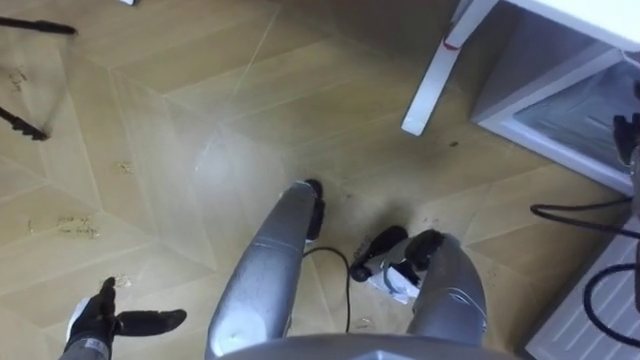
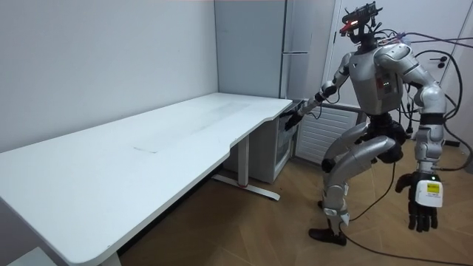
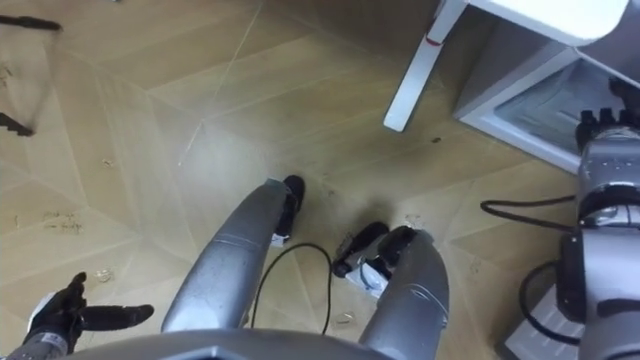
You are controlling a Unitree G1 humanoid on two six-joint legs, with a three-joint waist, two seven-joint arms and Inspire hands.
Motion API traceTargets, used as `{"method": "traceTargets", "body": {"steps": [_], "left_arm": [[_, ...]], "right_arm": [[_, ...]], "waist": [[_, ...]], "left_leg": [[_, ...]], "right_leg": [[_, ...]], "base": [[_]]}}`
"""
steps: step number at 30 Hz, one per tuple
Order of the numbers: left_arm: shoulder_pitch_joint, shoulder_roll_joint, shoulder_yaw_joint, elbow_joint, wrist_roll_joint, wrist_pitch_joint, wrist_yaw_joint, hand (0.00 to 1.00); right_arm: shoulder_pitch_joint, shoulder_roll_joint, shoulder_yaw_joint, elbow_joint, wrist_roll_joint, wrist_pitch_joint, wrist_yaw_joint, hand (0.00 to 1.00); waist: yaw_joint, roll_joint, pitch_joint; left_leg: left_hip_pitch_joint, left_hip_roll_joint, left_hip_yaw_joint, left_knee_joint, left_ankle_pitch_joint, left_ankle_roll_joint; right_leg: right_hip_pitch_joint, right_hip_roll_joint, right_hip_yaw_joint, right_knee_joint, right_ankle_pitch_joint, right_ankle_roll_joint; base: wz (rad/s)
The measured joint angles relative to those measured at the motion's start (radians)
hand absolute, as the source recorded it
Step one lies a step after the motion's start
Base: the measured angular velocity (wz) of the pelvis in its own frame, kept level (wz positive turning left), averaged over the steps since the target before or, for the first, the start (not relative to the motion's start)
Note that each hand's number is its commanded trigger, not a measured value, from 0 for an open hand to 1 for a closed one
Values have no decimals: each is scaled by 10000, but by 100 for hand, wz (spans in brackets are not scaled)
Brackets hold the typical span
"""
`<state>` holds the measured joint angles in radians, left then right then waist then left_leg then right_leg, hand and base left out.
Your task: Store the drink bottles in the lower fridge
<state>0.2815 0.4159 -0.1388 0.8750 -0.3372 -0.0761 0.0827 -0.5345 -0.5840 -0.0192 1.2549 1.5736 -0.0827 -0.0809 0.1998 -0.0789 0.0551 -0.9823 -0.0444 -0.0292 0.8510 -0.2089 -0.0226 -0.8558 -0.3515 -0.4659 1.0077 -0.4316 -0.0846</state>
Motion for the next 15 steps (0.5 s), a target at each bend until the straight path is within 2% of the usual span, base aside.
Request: {"method": "traceTargets", "body": {"steps": [2,6,8,10,13,15], "left_arm": [[22,39,10,-62,176,38,101,0],[38,104,-1,-283,124,43,265,0],[32,100,-65,-306,137,40,377,0],[28,92,-65,-282,143,50,403,0],[35,88,-221,-299,142,133,405,0],[29,45,-242,-359,129,256,417,0]], "right_arm": [[373,-18,25,15,-217,265,330,0],[810,-18,370,287,-442,501,718,0],[1001,-18,462,336,-521,688,1012,0],[1100,-17,461,379,-603,717,1245,0],[1387,-10,744,407,-872,747,1504,0],[1618,-5,792,277,-882,849,1577,0]], "waist": [[-39,-143,-8],[-190,-410,-38],[-408,-453,-62],[-583,-477,-77],[-545,-443,-94],[-568,-430,-117]], "left_leg": [[67,135,25,-16,-64,45],[290,222,215,-27,-208,178],[453,334,305,-16,-329,223],[565,423,428,3,-418,284],[902,802,723,-8,-597,341],[1023,903,900,-58,-651,368]], "right_leg": [[119,192,-4,-242,143,-64],[270,329,173,-376,201,31],[417,489,290,-568,266,129],[488,577,396,-654,313,195],[712,1027,701,-1086,582,261],[731,1133,885,-1209,673,300]], "base": [[-16],[-16],[-24],[-27],[-49],[-42]]}}
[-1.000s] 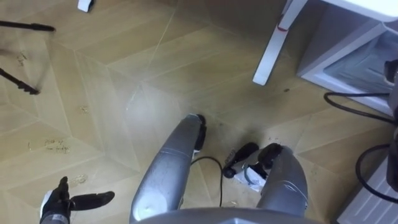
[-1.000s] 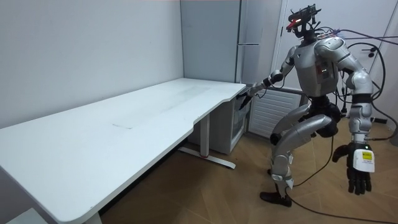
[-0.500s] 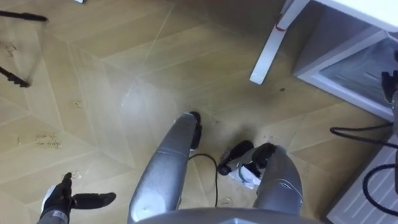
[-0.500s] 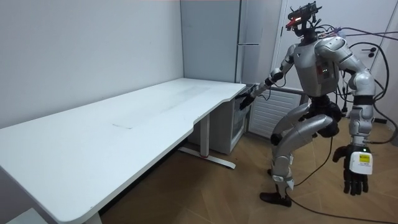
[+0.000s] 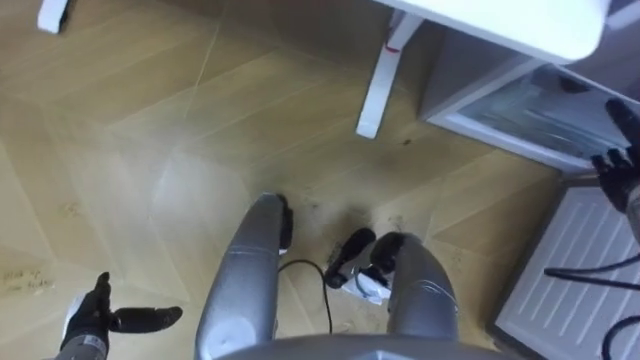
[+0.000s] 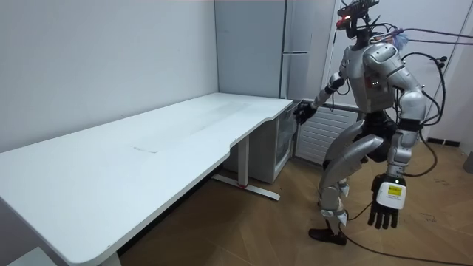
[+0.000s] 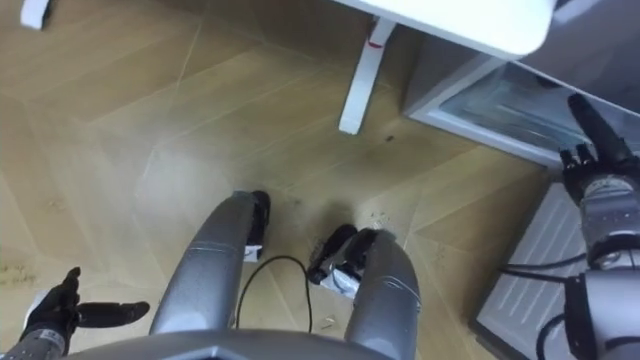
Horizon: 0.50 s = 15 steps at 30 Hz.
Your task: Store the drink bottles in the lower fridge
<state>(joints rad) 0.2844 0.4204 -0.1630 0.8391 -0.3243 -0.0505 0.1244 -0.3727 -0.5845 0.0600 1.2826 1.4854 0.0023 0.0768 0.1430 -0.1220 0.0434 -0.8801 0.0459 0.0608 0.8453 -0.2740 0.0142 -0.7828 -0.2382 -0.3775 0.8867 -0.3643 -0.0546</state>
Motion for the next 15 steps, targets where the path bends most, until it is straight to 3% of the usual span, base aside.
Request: {"method": "traceTargets", "body": {"steps": [5,11,15], "left_arm": [[-140,-56,-244,-253,-6,84,28,0],[-195,-154,-505,-266,-269,383,-51,0],[-238,-172,-788,-225,-335,475,-95,0]], "right_arm": [[-10,12,287,-68,-404,-2,-114,0],[-21,81,374,-487,-392,-26,-353,0],[-54,284,363,-475,-312,-28,-405,0]], "waist": [[8,270,-24],[61,469,7],[66,573,30]], "left_leg": [[34,293,449,-10,-76,96],[32,301,758,-23,-95,124],[-32,319,739,25,-137,58]], "right_leg": [[-243,296,486,-210,281,68],[-551,275,830,-4,303,44],[-600,271,810,57,245,18]], "base": [[-30],[-12],[0]]}}
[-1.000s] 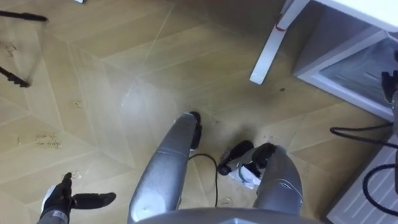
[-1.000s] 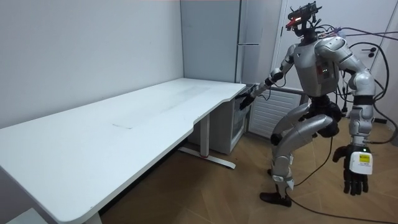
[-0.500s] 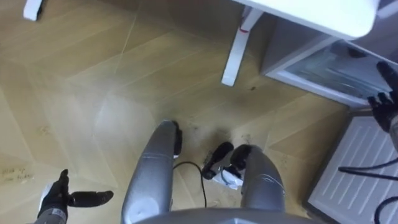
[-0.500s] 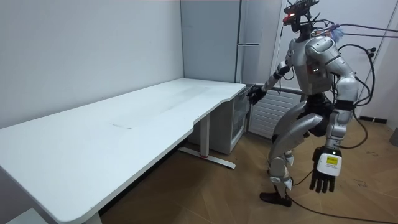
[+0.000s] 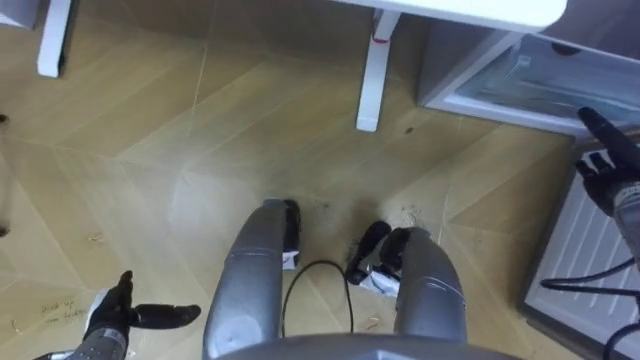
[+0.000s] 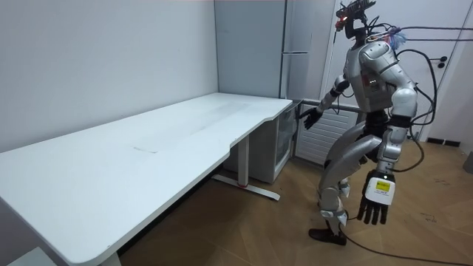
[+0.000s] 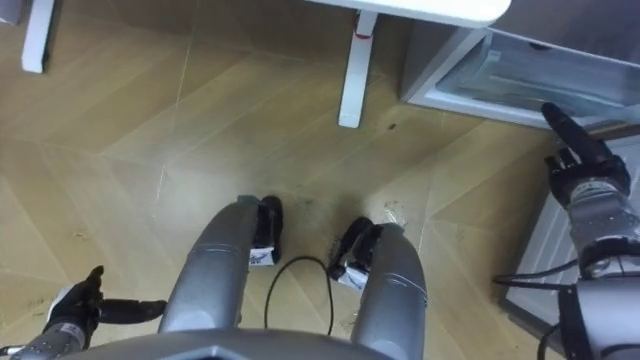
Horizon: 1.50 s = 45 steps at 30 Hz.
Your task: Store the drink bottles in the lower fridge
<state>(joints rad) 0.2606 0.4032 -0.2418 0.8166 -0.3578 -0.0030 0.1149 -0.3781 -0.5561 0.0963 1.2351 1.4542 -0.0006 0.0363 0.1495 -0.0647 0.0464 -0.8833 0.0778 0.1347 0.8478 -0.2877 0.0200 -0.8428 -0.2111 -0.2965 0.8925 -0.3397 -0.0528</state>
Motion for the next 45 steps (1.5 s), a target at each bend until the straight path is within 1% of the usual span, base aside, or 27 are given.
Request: {"method": "traceTargets", "body": {"steps": [3,5,9,10,12,15,17,18,19,22,24,27,30,32,33,35,37,39,40,42,45], "left_arm": [[-125,-3,-168,208,-48,59,-3,0],[-276,2,-280,296,-47,203,7,0],[-578,0,-536,278,-700,182,117,0],[-594,0,-562,270,-733,172,138,0],[-646,-3,-583,268,-729,177,256,0],[-651,-10,-582,259,-741,213,351,0],[-650,-10,-580,241,-743,323,363,0],[-650,-10,-581,166,-743,420,364,0],[-647,-11,-582,47,-749,499,362,0],[-631,-35,-606,-136,-752,605,313,0],[-632,-35,-610,-196,-778,598,314,0],[-622,-33,-568,-434,-855,627,326,0],[-479,-32,-566,-706,-1123,602,326,0],[-453,-32,-553,-784,-1138,595,313,0],[-448,-30,-524,-895,-1141,587,302,0],[-346,-29,-439,-1001,-1207,439,299,0],[-167,25,-297,-1019,-1202,234,295,0],[-26,99,-64,-1004,-1200,153,272,0],[82,137,84,-934,-1212,108,255,0],[282,217,203,-816,-1221,95,203,0],[533,277,567,-623,-1228,65,56,0]], "right_arm": [[-60,83,1,-20,318,1,102,0],[-178,102,-1,-182,437,1,128,0],[-738,302,-4,-383,1388,-2,316,0],[-982,413,-6,-388,1648,-10,318,0],[-1278,515,-6,-503,1856,-23,343,0],[-1554,528,-44,-844,2102,-25,617,0],[-1717,527,-55,-986,2229,-39,798,0],[-1809,524,-88,-1045,2246,-47,910,0],[-1909,529,-103,-1070,2303,-71,981,0],[-1902,531,-95,-1087,2345,-93,1081,0],[-1902,532,-95,-1091,2360,-88,1087,0],[-1903,531,-111,-1095,2440,-103,1086,0],[-1903,530,-125,-1131,2524,-98,1082,0],[-1903,533,-230,-1141,2523,-86,1059,0],[-1902,534,-372,-1189,2525,-65,969,0],[-1906,534,-476,-1486,2707,-86,610,0],[-1929,534,-482,-1516,2768,-85,393,0],[-1929,536,-489,-1516,2770,-115,221,0],[-1931,535,-491,-1583,2770,-135,15,0],[-1932,534,-491,-1859,2779,-167,-365,0],[-1935,545,-489,-2012,2862,-238,-695,0]], "waist": [[13,6,-7],[-10,2,-6],[-50,-14,14],[-36,-5,16],[-68,-3,16],[-5,15,21],[41,72,27],[28,86,24],[25,89,24],[19,91,26],[19,104,26],[72,106,24],[70,106,24],[70,106,24],[56,102,23],[55,101,22],[58,98,24],[58,81,34],[61,50,46],[61,38,52],[141,25,61]], "left_leg": [[-281,25,26,269,-115,-23],[-587,22,74,618,-220,32],[-1395,70,173,1547,-550,71],[-1605,165,198,1884,-693,71],[-1905,195,182,2333,-873,80],[-2268,270,204,2915,-1109,96],[-2468,307,174,3242,-1268,76],[-2595,292,173,3409,-1325,95],[-2698,298,185,3542,-1359,131],[-2766,306,184,3800,-1489,124],[-2768,303,193,3896,-1542,133],[-2751,315,209,3890,-1544,134],[-2736,295,220,3842,-1535,125],[-2735,245,186,3793,-1508,102],[-2724,178,163,3717,-1452,96],[-2683,144,168,3586,-1382,109],[-2527,104,167,3383,-1293,143],[-2400,53,150,3153,-1214,105],[-2269,-38,143,2997,-1150,107],[-2053,-61,162,2794,-1096,71],[-1802,-60,105,2561,-1023,25]], "right_leg": [[-326,-20,90,306,-99,-32],[-702,-101,204,723,-238,-52],[-1632,-271,447,1745,-581,-122],[-1848,-266,477,2020,-664,-177],[-2150,-319,548,2464,-854,-184],[-2549,-337,685,3023,-1072,-177],[-2715,-374,691,3317,-1210,-185],[-2830,-473,682,3513,-1302,-200],[-2937,-510,701,3666,-1364,-198],[-3022,-531,771,3907,-1449,-195],[-3023,-586,766,4016,-1508,-195],[-3018,-644,747,4019,-1532,-178],[-3011,-709,741,4009,-1539,-183],[-2973,-799,658,3987,-1548,-219],[-2946,-860,624,3944,-1527,-261],[-2913,-888,607,3849,-1479,-282],[-2743,-932,535,3692,-1462,-276],[-2574,-987,433,3533,-1454,-287],[-2471,-1034,443,3462,-1434,-328],[-2285,-1057,433,3326,-1432,-331],[-1964,-1080,281,3144,-1444,-371]], "base": [[-2],[-3],[-3],[-10],[-4],[-4],[0],[11],[10],[-3],[-2],[0],[1],[8],[14],[8],[6],[16],[16],[7],[9]]}}
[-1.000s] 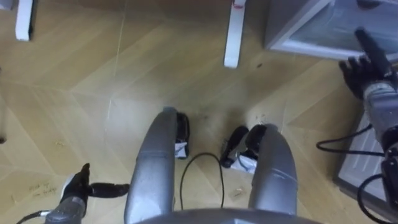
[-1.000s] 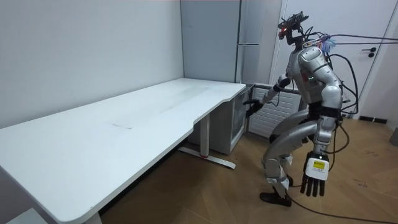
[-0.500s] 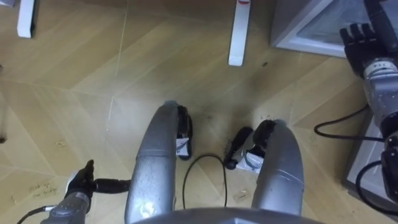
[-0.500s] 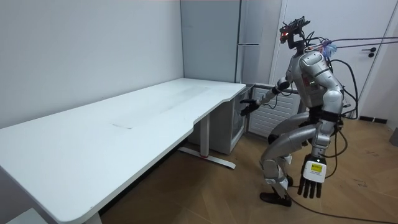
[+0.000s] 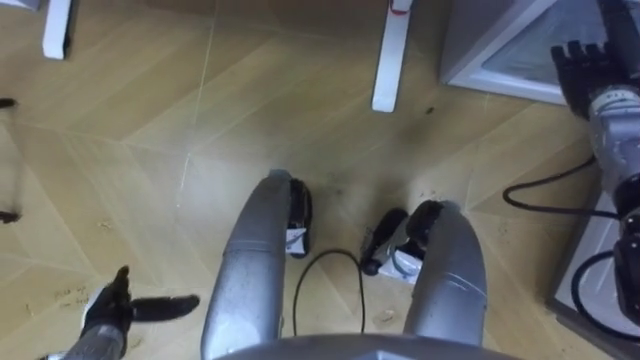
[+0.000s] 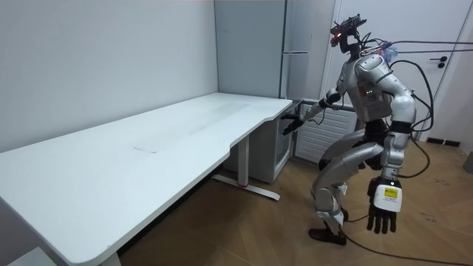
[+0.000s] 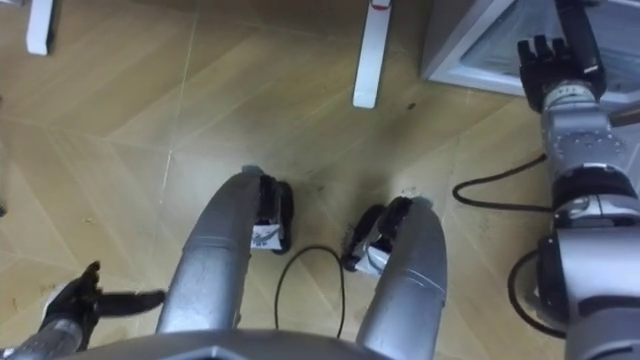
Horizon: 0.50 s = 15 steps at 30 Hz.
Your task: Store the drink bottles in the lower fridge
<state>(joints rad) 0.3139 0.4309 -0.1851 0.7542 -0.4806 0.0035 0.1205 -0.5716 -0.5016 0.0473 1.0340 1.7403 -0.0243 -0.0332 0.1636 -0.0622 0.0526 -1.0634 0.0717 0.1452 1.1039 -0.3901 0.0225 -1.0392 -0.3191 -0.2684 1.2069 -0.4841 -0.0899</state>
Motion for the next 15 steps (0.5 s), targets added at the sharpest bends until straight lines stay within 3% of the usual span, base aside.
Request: {"method": "traceTargets", "body": {"steps": [4,8,11,15], "left_arm": [[139,12,213,51,2,-22,-38,0],[472,14,425,-219,122,1,-253,0],[632,15,578,-294,150,-40,-415,0],[745,18,770,-231,539,-51,-480,0]], "right_arm": [[3,149,-259,-15,60,-524,-341,0],[3,272,-322,-25,59,-743,-396,0],[1,272,-332,-116,59,-1042,-673,0],[5,275,-620,-362,69,-1425,-1385,0]], "waist": [[162,18,0],[313,51,-6],[394,161,-2],[567,202,-8]], "left_leg": [[15,-310,-327,-181,161,-125],[162,-366,-436,-354,259,-228],[352,-542,-612,-667,513,-367],[502,-759,-809,-1087,920,-496]], "right_leg": [[222,-162,-302,-62,-92,-46],[446,-206,-435,-142,-174,-31],[713,-342,-637,-259,-201,-27],[979,-696,-1073,-324,-242,-201]], "base": [[25],[9],[25],[27]]}}
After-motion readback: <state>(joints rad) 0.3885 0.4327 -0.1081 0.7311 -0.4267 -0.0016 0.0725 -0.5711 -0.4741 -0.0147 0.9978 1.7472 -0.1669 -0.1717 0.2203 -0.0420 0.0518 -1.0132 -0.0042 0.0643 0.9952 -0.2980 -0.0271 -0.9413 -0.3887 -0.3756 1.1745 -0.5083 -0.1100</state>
